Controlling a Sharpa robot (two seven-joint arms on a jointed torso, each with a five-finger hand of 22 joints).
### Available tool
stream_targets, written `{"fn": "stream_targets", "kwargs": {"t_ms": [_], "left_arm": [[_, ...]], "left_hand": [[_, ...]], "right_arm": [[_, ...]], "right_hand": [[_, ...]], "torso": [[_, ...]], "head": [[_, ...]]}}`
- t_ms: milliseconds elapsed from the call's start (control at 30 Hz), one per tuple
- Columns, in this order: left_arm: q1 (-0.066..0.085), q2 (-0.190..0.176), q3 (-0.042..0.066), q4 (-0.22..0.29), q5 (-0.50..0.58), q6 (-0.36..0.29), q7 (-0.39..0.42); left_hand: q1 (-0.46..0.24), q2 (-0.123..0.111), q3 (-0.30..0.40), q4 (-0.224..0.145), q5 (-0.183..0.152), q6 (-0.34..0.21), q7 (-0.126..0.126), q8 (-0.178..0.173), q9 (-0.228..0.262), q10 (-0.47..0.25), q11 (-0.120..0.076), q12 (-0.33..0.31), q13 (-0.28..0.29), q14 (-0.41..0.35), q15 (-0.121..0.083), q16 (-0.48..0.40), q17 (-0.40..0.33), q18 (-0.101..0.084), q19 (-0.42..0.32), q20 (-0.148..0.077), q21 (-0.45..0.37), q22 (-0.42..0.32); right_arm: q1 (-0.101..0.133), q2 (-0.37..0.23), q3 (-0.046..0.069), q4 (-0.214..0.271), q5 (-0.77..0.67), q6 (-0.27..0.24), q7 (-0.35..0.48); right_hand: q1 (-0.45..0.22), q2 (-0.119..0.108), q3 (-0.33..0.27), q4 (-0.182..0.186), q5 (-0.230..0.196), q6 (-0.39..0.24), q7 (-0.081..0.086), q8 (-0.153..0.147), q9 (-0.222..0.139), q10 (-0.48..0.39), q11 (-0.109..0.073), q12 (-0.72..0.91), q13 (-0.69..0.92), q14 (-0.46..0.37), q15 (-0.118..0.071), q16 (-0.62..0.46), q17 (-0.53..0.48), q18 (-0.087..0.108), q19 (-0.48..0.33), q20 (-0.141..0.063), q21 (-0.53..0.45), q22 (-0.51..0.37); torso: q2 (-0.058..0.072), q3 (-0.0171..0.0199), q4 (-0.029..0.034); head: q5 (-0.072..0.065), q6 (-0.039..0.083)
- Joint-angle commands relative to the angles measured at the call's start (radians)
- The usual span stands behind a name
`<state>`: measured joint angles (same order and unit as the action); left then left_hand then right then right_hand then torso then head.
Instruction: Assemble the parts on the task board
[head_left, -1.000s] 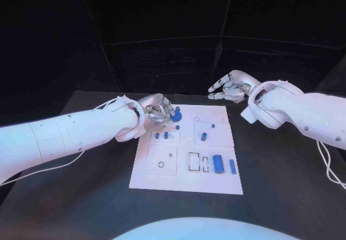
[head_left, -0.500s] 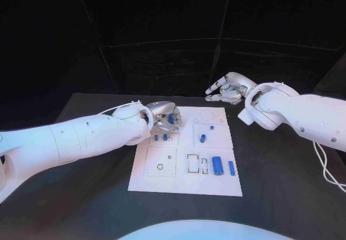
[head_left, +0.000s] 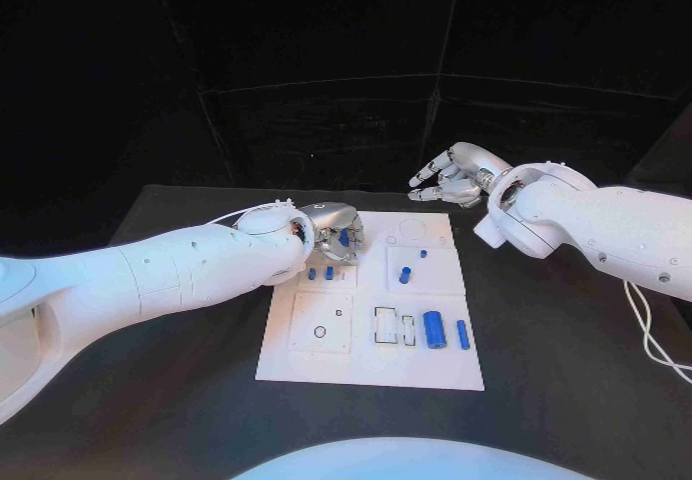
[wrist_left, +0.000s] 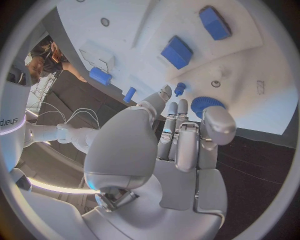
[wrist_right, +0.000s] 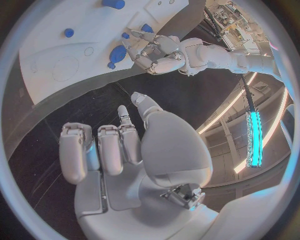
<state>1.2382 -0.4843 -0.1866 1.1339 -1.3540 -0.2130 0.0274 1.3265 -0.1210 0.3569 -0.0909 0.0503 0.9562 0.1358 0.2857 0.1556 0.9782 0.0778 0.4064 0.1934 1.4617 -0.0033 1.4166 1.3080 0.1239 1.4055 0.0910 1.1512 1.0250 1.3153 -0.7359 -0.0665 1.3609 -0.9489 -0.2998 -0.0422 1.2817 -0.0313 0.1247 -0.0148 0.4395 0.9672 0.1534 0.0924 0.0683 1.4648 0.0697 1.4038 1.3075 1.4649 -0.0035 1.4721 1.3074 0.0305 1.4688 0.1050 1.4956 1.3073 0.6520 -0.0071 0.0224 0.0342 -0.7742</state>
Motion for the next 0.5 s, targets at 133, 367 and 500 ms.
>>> {"fn": "stream_targets", "kwargs": {"t_ms": [133,367,500], "left_arm": [[0.001,0.014,0.001,-0.014,-0.019,0.040,0.000],[0.000,0.022,0.001,-0.026,-0.019,0.061,-0.013],[-0.003,0.025,0.001,-0.033,-0.019,0.070,-0.019]], "left_hand": [[0.010,0.011,0.015,-0.003,-0.002,0.017,0.000,-0.007,-0.006,0.013,0.000,-0.013,-0.011,0.049,-0.003,0.002,0.011,-0.015,0.008,0.001,0.005,0.001],[0.011,0.012,0.022,-0.006,-0.002,0.024,0.000,-0.010,-0.010,0.016,0.000,-0.019,-0.020,0.049,-0.004,0.002,0.009,-0.015,0.007,0.001,0.005,0.002],[0.009,0.013,0.026,-0.007,-0.002,0.026,0.001,-0.015,-0.014,0.015,0.001,-0.026,-0.026,0.049,-0.003,0.002,0.008,-0.015,0.006,0.001,0.004,0.001]], "right_arm": [[0.002,0.002,0.001,0.001,-0.003,0.006,0.004],[0.002,0.003,0.001,0.001,-0.003,0.007,0.004],[0.002,0.004,0.001,0.001,-0.003,0.008,0.004]], "right_hand": [[-0.008,0.000,0.009,0.001,0.005,0.000,0.003,-0.006,-0.001,0.006,-0.004,-0.001,0.133,0.061,-0.007,-0.005,0.058,0.010,0.011,-0.006,-0.006,0.086],[-0.008,0.000,0.009,0.001,0.005,0.000,0.003,-0.006,-0.001,0.006,-0.004,-0.001,0.133,0.061,-0.007,-0.005,0.058,0.010,0.011,-0.006,-0.006,0.086],[-0.008,0.000,0.009,0.001,0.006,0.000,0.003,-0.006,-0.001,0.006,-0.004,-0.001,0.134,0.061,-0.007,-0.004,0.058,0.010,0.012,-0.006,-0.006,0.087]], "torso": [[-0.001,0.0005,0.0009],[-0.001,0.0012,0.0013],[-0.001,0.0006,0.0014]], "head": [[-0.001,-0.001],[-0.001,-0.005],[-0.002,-0.006]]}}
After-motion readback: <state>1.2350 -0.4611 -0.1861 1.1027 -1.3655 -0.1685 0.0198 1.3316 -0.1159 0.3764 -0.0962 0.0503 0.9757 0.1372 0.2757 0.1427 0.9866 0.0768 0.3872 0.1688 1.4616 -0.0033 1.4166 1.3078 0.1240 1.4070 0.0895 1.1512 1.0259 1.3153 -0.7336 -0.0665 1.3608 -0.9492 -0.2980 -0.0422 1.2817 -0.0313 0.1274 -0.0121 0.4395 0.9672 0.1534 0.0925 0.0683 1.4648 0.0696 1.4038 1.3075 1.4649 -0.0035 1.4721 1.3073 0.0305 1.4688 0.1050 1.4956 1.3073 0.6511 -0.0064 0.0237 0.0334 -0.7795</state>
